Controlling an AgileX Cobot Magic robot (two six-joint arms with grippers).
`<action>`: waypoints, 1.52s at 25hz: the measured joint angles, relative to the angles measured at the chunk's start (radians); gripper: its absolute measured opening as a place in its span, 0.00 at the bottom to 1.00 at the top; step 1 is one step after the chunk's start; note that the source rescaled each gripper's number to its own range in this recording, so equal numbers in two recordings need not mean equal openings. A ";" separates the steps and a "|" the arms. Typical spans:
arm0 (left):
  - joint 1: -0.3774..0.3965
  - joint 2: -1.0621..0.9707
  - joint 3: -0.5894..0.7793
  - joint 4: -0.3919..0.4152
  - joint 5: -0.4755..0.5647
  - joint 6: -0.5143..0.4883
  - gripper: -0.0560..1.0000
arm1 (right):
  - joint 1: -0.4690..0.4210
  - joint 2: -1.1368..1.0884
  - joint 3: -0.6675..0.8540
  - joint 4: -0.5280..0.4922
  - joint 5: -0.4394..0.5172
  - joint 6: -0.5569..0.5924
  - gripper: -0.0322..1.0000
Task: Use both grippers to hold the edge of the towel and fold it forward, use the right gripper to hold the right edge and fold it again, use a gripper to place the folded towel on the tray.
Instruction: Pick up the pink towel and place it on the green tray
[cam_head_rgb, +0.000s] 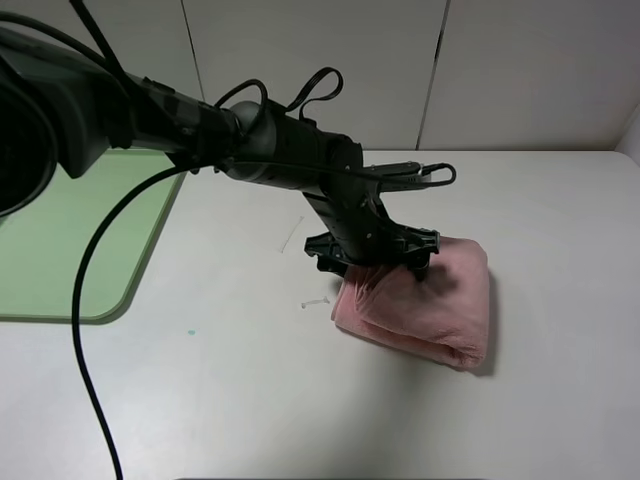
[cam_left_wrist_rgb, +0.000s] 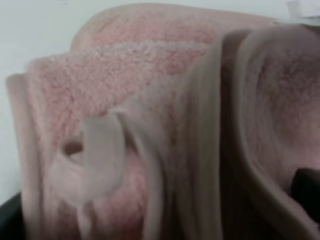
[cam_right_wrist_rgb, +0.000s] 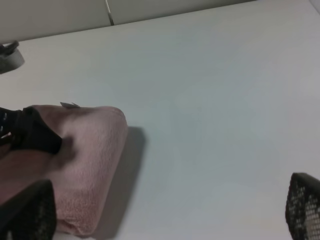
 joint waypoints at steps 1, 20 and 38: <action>-0.001 0.001 0.000 -0.001 0.002 0.000 0.81 | 0.000 0.000 0.000 0.000 0.000 0.000 1.00; -0.002 -0.002 -0.007 -0.020 0.031 -0.001 0.20 | 0.000 0.000 0.000 0.000 0.000 0.000 1.00; 0.061 -0.200 -0.008 0.098 0.275 0.001 0.20 | 0.000 0.000 0.000 0.000 0.000 0.000 1.00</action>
